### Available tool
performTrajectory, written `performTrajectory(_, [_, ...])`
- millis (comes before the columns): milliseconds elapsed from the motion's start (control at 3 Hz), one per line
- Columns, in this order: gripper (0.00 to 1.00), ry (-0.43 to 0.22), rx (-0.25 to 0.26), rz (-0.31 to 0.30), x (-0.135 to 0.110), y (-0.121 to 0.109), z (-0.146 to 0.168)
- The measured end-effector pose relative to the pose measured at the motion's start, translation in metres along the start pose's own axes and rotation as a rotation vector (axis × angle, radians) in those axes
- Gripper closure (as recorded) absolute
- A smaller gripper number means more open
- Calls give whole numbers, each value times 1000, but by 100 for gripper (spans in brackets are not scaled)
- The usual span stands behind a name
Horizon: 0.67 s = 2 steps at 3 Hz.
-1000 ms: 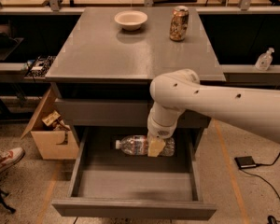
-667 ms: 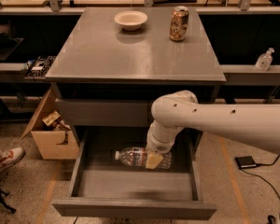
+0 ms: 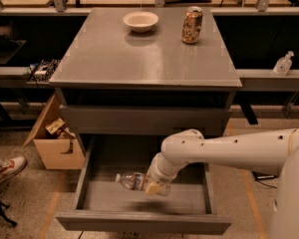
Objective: Place water bottle into middle drawer
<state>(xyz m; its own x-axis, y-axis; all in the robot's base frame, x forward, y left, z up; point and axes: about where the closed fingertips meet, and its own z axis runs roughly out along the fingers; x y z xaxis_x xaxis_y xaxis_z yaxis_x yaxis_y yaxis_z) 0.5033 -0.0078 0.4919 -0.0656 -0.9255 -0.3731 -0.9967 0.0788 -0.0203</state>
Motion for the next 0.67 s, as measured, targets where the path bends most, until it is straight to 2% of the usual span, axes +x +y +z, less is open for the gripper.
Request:
performTrajectory(333, [100, -37, -7, -2, -7, -3, 39])
performTrajectory(667, [100, -47, -28, -18, -17, -6, 79])
